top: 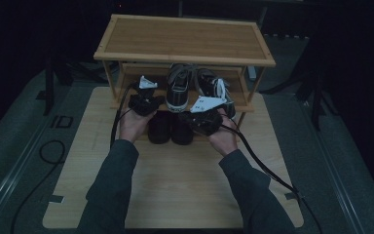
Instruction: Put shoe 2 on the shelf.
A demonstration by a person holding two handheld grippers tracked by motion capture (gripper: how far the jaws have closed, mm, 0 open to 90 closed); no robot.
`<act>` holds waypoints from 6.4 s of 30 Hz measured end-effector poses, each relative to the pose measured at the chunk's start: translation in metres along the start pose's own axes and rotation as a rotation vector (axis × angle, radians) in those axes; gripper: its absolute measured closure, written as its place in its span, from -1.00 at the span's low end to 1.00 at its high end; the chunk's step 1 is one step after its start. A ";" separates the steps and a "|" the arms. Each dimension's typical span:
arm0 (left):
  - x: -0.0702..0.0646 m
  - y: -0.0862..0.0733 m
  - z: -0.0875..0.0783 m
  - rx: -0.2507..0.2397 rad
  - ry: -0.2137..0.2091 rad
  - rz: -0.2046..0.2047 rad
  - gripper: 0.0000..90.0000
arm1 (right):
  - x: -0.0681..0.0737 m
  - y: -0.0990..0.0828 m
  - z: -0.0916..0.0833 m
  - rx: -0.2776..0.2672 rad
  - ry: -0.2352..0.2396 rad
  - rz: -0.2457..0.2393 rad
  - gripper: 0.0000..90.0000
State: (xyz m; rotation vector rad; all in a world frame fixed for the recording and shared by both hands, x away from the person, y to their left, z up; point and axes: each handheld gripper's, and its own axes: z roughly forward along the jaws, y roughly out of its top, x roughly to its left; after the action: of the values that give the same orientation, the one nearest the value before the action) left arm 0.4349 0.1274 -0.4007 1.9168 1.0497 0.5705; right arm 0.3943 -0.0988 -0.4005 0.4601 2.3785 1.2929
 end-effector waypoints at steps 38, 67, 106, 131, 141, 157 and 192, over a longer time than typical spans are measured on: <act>0.003 0.000 0.000 0.005 -0.019 -0.010 1.00 | -0.026 -0.039 -0.066 0.065 0.102 -0.015 1.00; 0.003 0.001 0.000 0.011 -0.018 0.000 1.00 | -0.052 -0.069 -0.121 0.053 0.012 0.033 1.00; -0.002 0.002 0.002 0.007 -0.004 -0.011 1.00 | -0.048 -0.059 -0.092 -0.012 0.086 0.052 1.00; -0.002 0.001 0.001 0.005 -0.009 -0.007 1.00 | -0.053 -0.050 -0.077 -0.040 0.061 0.060 1.00; -0.002 0.001 0.001 0.001 -0.009 -0.009 1.00 | -0.051 -0.046 -0.067 -0.028 0.067 0.044 1.00; -0.001 0.000 0.001 -0.007 -0.014 -0.015 1.00 | -0.062 -0.055 -0.069 -0.015 0.032 0.066 1.00; 0.000 0.000 0.001 -0.008 -0.017 -0.020 1.00 | -0.072 -0.053 -0.062 -0.010 0.045 0.100 1.00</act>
State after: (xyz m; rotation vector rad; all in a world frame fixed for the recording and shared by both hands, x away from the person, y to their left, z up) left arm 0.4353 0.1265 -0.4018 1.8989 1.0537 0.5457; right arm 0.4219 -0.2042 -0.4019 0.5589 2.4122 1.3719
